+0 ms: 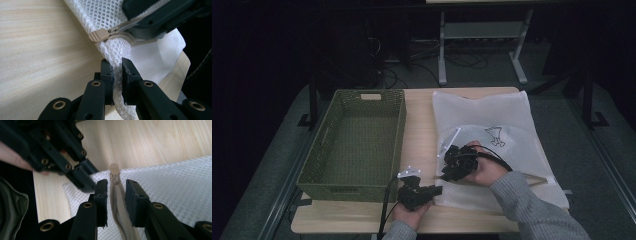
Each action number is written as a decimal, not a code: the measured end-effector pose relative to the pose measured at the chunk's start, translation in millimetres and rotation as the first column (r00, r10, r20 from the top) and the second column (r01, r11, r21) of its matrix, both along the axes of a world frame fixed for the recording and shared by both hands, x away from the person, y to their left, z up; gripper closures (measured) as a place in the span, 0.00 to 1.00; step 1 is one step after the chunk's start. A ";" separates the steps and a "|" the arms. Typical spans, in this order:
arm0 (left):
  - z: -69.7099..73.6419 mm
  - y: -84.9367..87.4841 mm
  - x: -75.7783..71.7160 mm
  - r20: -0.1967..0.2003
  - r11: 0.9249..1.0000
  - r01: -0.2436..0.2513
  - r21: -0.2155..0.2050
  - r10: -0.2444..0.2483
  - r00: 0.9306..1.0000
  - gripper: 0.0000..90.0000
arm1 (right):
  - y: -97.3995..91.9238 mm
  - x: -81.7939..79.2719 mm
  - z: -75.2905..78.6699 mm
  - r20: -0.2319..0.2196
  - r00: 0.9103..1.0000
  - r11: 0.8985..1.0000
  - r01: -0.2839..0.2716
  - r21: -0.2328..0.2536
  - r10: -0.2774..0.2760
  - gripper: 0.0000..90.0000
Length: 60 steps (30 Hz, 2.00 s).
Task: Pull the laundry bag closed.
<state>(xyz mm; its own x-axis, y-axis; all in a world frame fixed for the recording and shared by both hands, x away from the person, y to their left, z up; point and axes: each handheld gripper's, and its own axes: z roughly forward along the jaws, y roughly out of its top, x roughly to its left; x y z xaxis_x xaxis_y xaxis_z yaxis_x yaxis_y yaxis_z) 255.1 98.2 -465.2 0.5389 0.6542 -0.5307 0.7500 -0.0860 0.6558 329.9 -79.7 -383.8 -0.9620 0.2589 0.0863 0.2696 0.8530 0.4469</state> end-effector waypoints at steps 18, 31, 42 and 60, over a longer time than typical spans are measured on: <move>0.2 -1.0 -2.7 0.012 1.000 0.010 0.012 -0.010 1.000 0.90 | 48.9 10.6 -12.8 -0.051 0.998 0.994 -0.037 -0.103 0.032 0.89; -0.1 -0.4 -3.2 0.014 1.000 0.007 0.018 -0.007 1.000 0.90 | 28.7 7.1 3.8 -0.011 1.000 0.999 -0.003 -0.043 0.002 0.89; 0.0 -1.1 -2.7 0.013 1.000 0.001 0.024 -0.001 1.000 0.91 | 2.3 5.4 -8.5 -0.040 0.999 0.999 0.029 -0.017 -0.030 0.88; -1.5 -0.3 -3.4 0.017 0.999 0.007 0.037 -0.008 1.000 0.91 | -9.9 9.1 -25.6 -0.115 0.993 0.999 0.039 0.032 -0.035 0.86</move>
<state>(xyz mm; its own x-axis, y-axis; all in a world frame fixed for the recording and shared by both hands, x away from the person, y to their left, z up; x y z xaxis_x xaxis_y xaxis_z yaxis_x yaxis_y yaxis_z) 251.7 98.0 -466.7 0.5526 0.6693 -0.4966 0.7379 -0.1161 0.6648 339.0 -89.6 -409.4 -0.9350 0.2894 0.2050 0.3521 0.8260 0.4402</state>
